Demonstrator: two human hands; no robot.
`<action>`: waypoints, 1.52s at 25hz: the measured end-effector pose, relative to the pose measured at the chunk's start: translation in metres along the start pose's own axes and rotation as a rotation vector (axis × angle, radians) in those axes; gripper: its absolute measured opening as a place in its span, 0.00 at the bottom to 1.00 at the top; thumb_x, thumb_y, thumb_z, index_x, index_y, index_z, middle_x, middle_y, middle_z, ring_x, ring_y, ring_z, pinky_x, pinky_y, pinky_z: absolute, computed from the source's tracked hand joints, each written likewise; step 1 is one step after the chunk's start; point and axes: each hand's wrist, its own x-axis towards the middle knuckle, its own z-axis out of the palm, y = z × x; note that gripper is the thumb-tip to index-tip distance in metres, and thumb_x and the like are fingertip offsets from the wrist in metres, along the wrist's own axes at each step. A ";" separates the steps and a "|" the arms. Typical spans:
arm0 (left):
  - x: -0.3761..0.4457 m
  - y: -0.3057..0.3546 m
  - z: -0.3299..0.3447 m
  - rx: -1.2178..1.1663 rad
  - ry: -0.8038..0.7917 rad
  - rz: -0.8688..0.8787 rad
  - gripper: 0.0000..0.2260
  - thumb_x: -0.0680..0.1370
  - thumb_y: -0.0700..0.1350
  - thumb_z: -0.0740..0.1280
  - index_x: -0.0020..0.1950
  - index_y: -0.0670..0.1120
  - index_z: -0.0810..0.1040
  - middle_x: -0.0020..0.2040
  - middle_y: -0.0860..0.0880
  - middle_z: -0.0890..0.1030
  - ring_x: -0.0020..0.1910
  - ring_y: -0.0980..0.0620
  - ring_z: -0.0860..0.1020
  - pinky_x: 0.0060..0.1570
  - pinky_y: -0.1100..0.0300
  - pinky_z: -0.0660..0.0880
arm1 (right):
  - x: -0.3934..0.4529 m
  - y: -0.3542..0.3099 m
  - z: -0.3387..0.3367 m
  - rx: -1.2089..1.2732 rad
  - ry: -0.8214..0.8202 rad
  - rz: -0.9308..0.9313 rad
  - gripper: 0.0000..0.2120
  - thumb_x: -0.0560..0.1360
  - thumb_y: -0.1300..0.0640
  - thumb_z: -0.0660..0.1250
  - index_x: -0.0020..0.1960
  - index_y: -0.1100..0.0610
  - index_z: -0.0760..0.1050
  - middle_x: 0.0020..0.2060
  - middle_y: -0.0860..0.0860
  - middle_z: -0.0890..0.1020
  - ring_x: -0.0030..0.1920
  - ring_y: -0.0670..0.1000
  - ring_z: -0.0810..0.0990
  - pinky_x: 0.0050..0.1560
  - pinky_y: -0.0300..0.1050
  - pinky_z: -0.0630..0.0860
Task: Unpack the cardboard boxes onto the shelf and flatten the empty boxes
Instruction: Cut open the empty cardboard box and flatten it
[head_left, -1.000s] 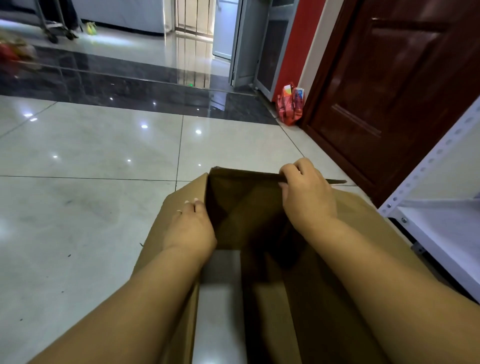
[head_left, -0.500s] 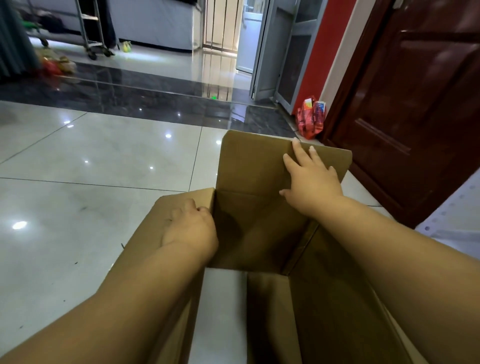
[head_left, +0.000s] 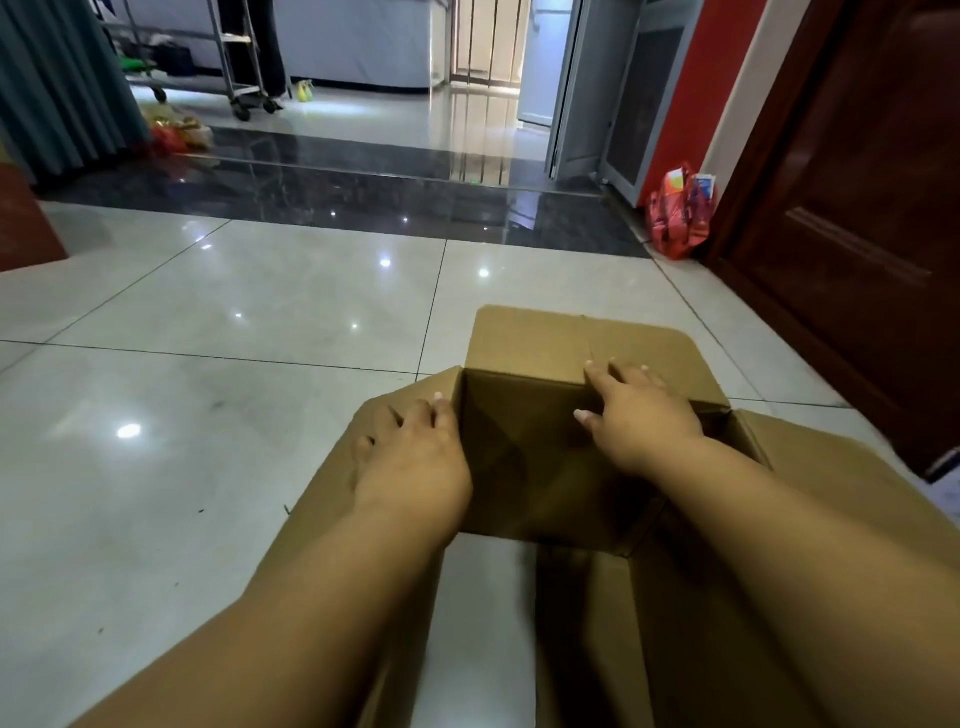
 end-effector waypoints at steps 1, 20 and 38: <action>0.000 0.000 0.001 -0.019 -0.001 -0.008 0.26 0.82 0.43 0.54 0.78 0.46 0.45 0.74 0.44 0.59 0.70 0.39 0.58 0.67 0.46 0.62 | 0.001 -0.001 0.005 -0.002 0.010 0.004 0.29 0.81 0.44 0.57 0.78 0.46 0.51 0.77 0.52 0.56 0.77 0.59 0.51 0.74 0.65 0.51; -0.004 -0.004 0.008 -0.066 0.080 0.000 0.23 0.81 0.45 0.56 0.76 0.46 0.56 0.73 0.44 0.64 0.70 0.40 0.64 0.66 0.46 0.66 | -0.048 0.008 -0.002 0.133 -0.039 -0.016 0.37 0.77 0.44 0.65 0.79 0.49 0.49 0.78 0.48 0.50 0.78 0.56 0.45 0.75 0.62 0.47; -0.080 0.018 -0.013 -0.078 0.042 0.438 0.19 0.78 0.58 0.60 0.68 0.54 0.70 0.68 0.49 0.69 0.67 0.44 0.66 0.65 0.45 0.65 | -0.244 -0.007 -0.009 0.371 0.016 0.143 0.11 0.78 0.44 0.63 0.58 0.45 0.76 0.49 0.41 0.80 0.49 0.42 0.77 0.49 0.42 0.78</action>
